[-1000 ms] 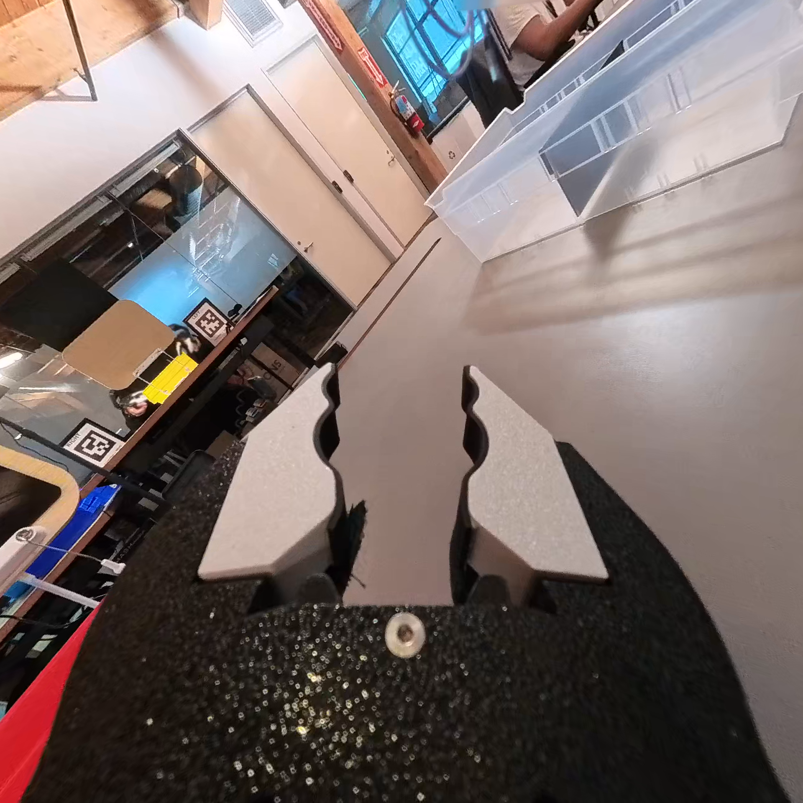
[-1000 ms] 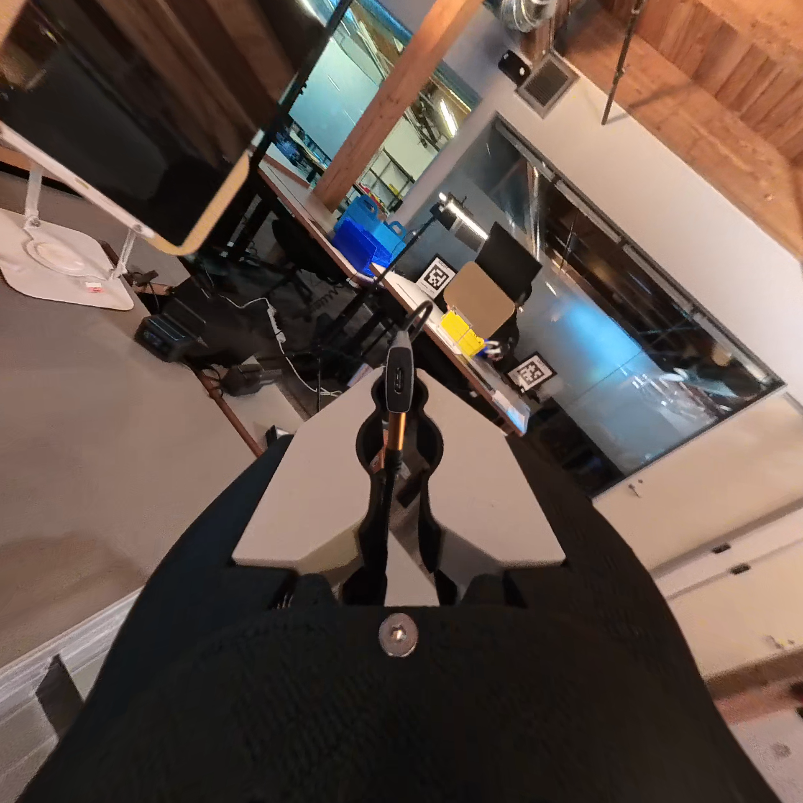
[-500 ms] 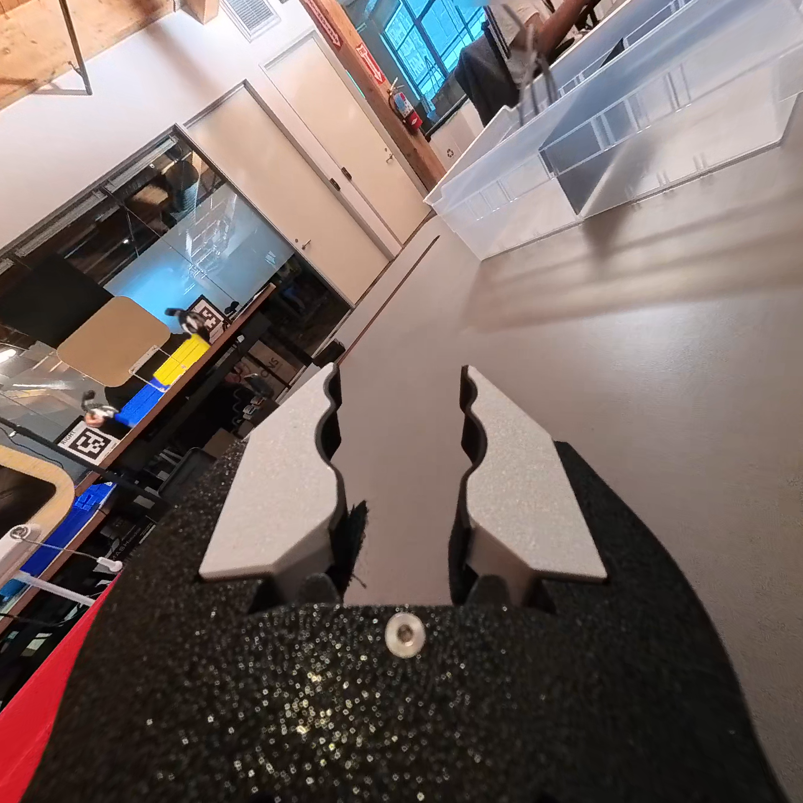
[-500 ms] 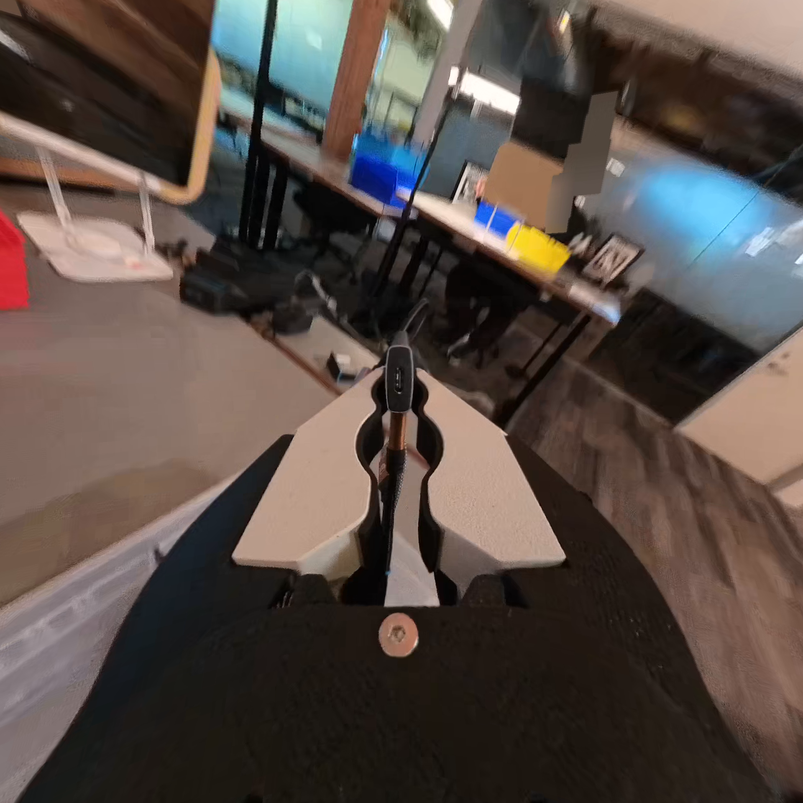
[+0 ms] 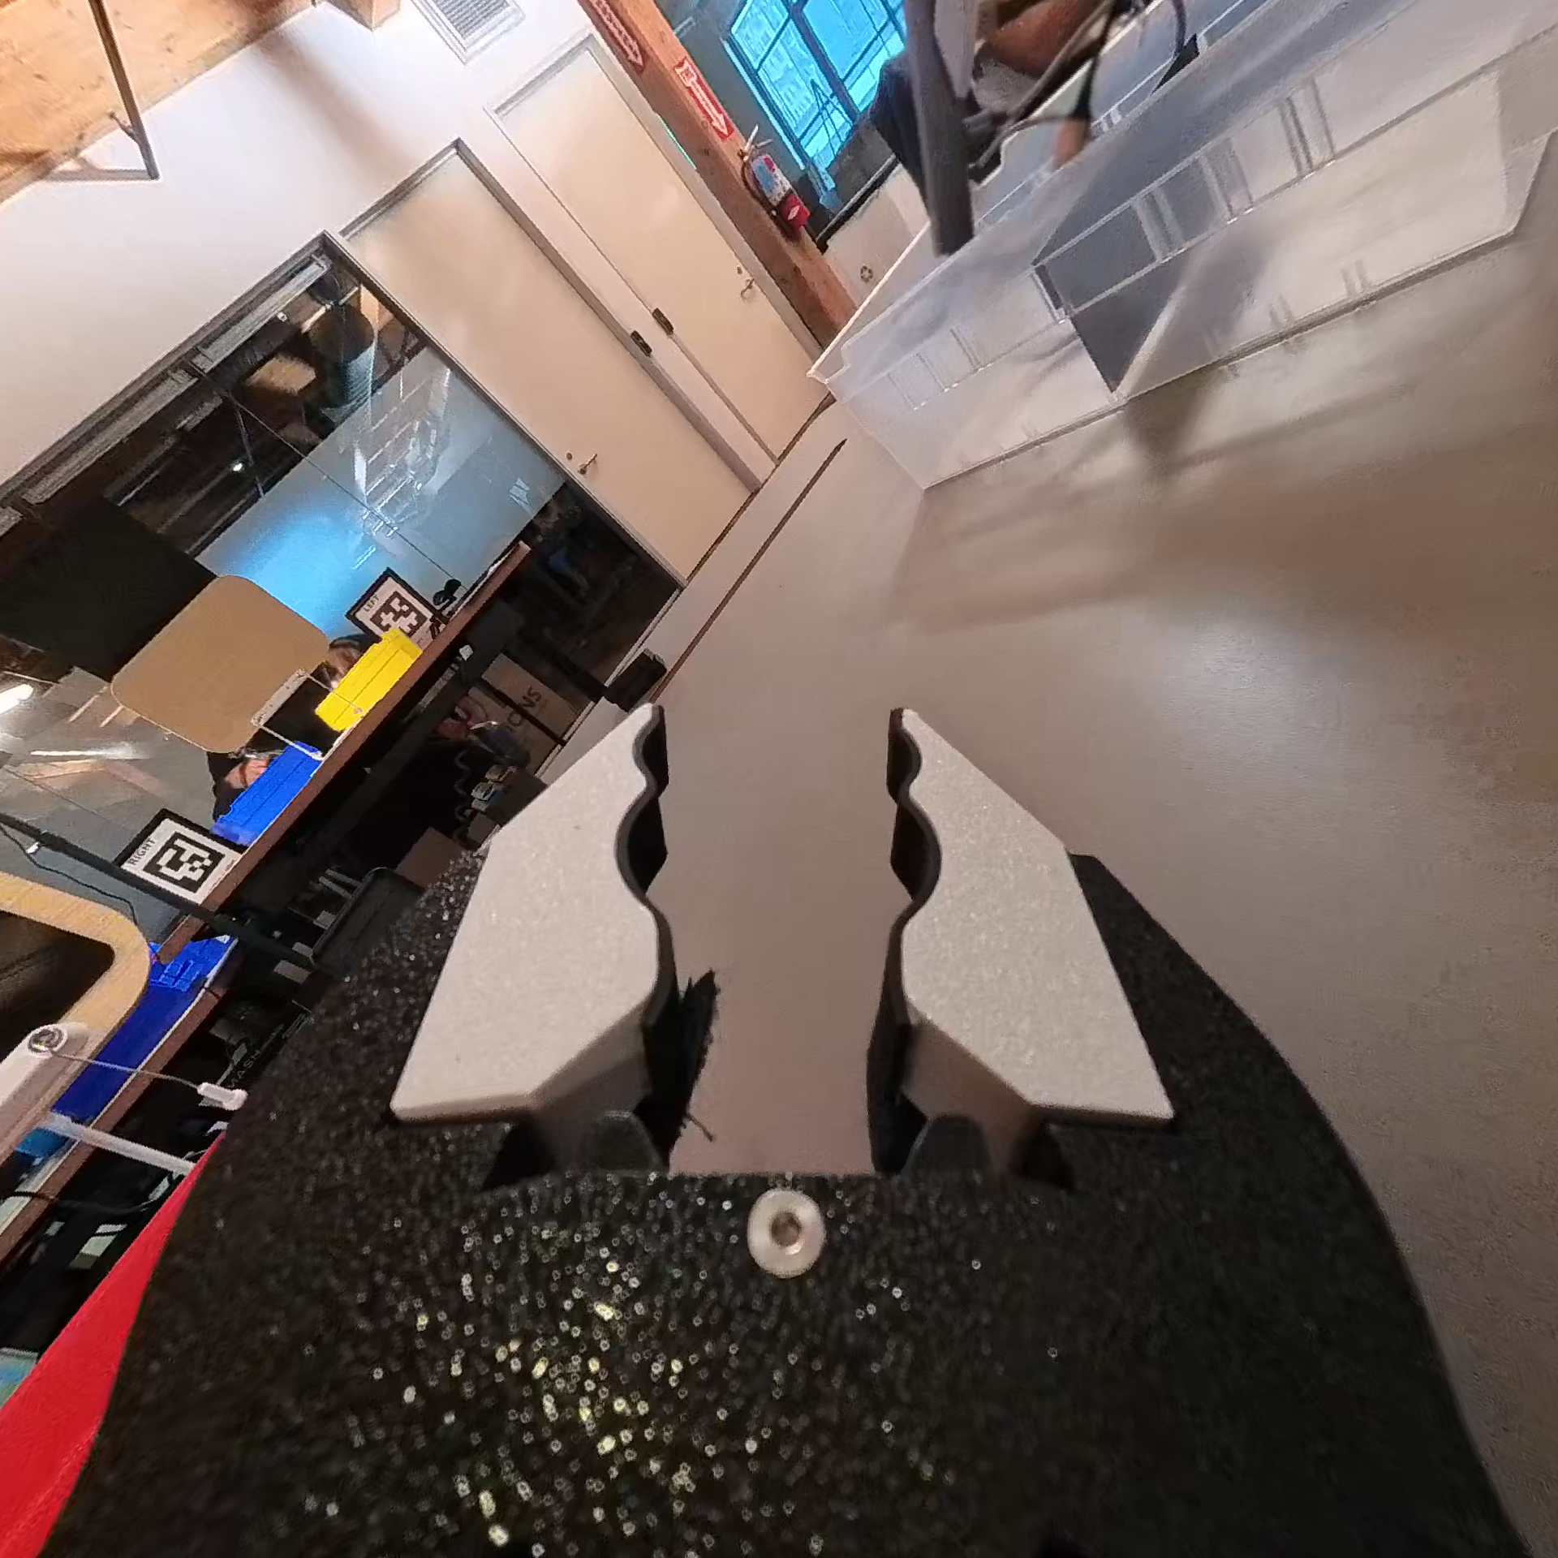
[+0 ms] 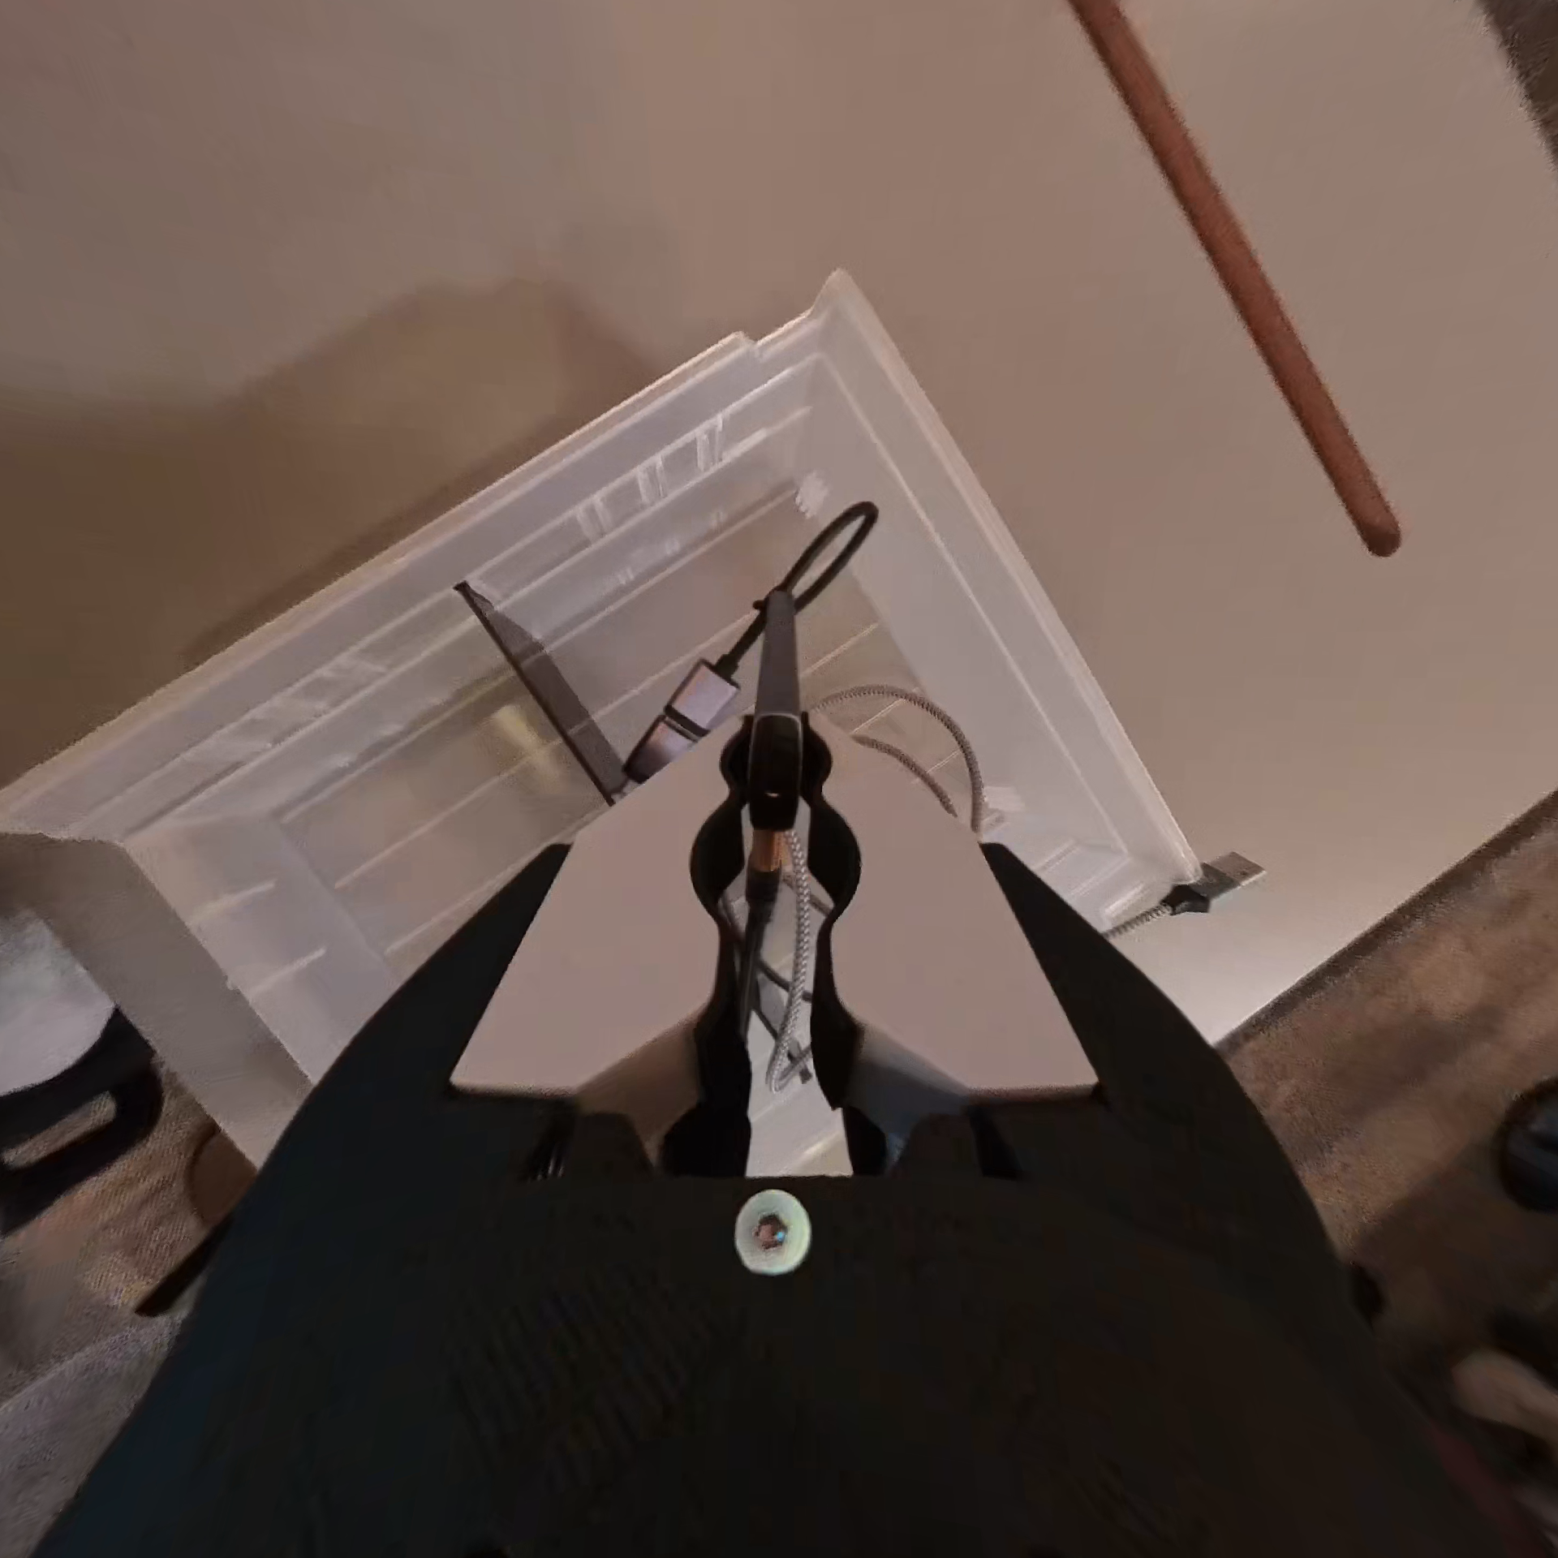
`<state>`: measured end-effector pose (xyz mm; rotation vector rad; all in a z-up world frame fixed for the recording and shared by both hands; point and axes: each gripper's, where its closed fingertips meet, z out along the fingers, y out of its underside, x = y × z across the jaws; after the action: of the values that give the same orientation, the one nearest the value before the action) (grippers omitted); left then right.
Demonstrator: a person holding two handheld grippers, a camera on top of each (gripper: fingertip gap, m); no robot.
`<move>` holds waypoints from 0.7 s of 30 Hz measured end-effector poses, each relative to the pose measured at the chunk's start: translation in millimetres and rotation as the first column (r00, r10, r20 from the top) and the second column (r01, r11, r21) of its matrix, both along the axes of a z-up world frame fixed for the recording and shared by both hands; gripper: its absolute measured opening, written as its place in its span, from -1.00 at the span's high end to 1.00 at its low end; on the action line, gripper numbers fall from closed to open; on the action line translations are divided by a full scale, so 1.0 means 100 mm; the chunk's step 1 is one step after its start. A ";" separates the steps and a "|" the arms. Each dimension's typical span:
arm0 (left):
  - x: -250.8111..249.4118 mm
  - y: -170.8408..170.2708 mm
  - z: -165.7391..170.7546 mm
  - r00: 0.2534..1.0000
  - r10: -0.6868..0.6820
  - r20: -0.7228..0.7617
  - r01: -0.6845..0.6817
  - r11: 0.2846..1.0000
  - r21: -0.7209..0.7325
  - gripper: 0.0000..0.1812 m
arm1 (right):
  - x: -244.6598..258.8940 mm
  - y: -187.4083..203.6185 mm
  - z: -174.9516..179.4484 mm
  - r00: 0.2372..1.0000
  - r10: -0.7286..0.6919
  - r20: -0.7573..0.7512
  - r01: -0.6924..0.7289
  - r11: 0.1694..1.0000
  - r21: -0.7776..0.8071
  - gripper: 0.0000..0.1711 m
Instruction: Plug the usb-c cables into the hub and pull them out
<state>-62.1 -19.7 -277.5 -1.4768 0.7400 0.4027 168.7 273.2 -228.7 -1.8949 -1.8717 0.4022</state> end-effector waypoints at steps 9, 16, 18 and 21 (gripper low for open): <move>-0.02 -0.03 0.00 1.000 0.003 -0.012 -0.003 1.000 -0.008 0.44 | -0.32 0.07 -0.60 0.978 0.065 0.196 -0.052 0.996 -0.070 0.91; -0.07 -0.09 0.16 0.998 0.001 0.059 -0.005 0.998 0.055 0.25 | -0.34 0.12 0.23 0.987 -0.155 -0.033 0.159 0.959 0.234 0.46; -0.09 -0.09 0.17 0.996 -0.001 0.088 -0.003 0.999 0.049 0.23 | -0.43 -0.15 0.69 0.954 -0.143 -0.265 0.228 0.917 0.328 0.39; -0.13 -0.06 0.14 0.993 0.010 0.122 -0.013 1.000 0.019 0.15 | -0.70 -0.83 1.13 0.832 -0.007 -0.554 0.266 0.882 0.388 0.32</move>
<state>-75.2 -25.7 -263.0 -1.4744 0.6293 0.3249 98.7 189.9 -116.1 -1.3990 -1.2937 0.3630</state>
